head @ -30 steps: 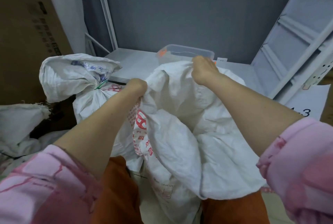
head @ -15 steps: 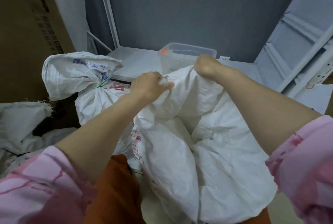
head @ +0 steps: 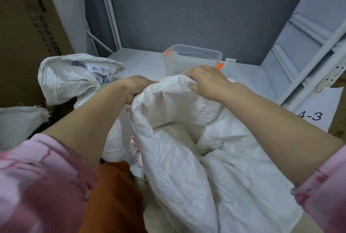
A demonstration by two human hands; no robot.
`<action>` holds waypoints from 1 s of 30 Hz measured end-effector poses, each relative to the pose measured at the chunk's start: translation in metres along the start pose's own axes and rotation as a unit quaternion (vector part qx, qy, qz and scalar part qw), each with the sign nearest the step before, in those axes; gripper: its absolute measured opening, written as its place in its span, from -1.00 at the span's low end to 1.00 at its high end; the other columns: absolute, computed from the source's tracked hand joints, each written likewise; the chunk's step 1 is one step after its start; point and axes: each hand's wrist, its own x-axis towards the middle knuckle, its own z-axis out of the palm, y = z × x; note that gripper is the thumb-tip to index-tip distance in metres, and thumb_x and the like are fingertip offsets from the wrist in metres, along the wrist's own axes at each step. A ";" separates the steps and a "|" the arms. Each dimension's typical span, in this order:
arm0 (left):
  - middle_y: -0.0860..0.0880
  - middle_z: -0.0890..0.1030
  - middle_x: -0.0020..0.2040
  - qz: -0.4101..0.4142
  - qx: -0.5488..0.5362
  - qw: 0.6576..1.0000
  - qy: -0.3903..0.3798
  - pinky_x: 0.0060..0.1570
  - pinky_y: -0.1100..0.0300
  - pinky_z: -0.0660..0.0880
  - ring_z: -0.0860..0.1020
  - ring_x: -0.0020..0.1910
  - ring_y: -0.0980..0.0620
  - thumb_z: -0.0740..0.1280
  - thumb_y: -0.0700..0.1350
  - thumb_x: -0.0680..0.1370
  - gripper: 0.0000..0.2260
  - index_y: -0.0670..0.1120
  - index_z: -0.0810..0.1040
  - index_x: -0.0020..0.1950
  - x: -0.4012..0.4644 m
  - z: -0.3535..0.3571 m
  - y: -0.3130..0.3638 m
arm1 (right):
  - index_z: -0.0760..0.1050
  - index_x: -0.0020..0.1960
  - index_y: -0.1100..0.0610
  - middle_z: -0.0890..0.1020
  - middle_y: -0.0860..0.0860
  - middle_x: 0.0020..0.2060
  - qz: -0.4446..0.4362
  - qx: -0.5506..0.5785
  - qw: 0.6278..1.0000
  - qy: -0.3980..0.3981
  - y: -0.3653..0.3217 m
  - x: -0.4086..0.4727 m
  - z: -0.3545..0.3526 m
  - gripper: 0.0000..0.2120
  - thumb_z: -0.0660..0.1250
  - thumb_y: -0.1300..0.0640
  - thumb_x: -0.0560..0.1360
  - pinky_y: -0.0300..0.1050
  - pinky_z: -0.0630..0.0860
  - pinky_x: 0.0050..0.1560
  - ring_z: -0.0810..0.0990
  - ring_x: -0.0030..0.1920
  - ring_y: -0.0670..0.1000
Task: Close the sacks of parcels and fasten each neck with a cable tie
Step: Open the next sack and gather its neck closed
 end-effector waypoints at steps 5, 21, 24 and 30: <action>-0.14 0.59 -0.08 0.033 0.380 0.902 0.200 -0.10 0.11 0.47 0.53 -0.12 -0.13 0.37 0.12 0.48 -0.63 -0.20 0.50 -0.08 -0.009 0.006 0.010 | 0.47 -0.17 0.17 0.58 0.10 -0.13 0.028 0.035 0.998 -0.050 -0.008 0.008 0.005 -0.84 0.16 0.36 0.43 -0.04 0.40 -0.23 0.55 -0.08 0.21; -0.10 0.42 -0.32 0.068 0.454 0.882 0.109 -0.46 0.19 0.25 0.35 -0.42 0.01 0.16 -0.14 0.61 -0.69 -0.15 0.34 -0.33 -0.014 0.046 0.039 | 0.49 0.20 0.10 0.56 0.02 0.06 0.093 0.218 0.968 -0.083 0.005 0.014 -0.010 -0.70 0.36 0.10 0.48 -0.13 0.44 0.06 0.51 0.06 0.02; -0.10 0.39 -0.38 0.016 0.381 0.920 0.087 -0.47 0.22 0.26 0.31 -0.47 -0.01 0.19 -0.16 0.60 -0.75 -0.17 0.37 -0.28 -0.005 0.037 0.034 | 0.51 0.12 0.07 0.57 -0.03 0.02 0.027 0.088 0.994 -0.066 -0.003 0.002 -0.008 -0.64 0.44 -0.02 0.38 -0.05 0.47 -0.01 0.52 0.06 0.06; -0.01 0.27 -0.54 -0.048 0.170 0.984 0.016 -0.58 0.36 0.15 0.19 -0.62 0.10 0.29 -0.22 0.54 -0.68 -0.08 0.31 -0.38 0.002 0.017 0.016 | 0.35 -0.20 0.10 0.54 0.10 0.00 -0.039 -0.065 0.996 -0.036 -0.015 -0.001 0.026 -0.86 0.28 0.22 0.48 -0.02 0.43 -0.14 0.51 -0.01 0.19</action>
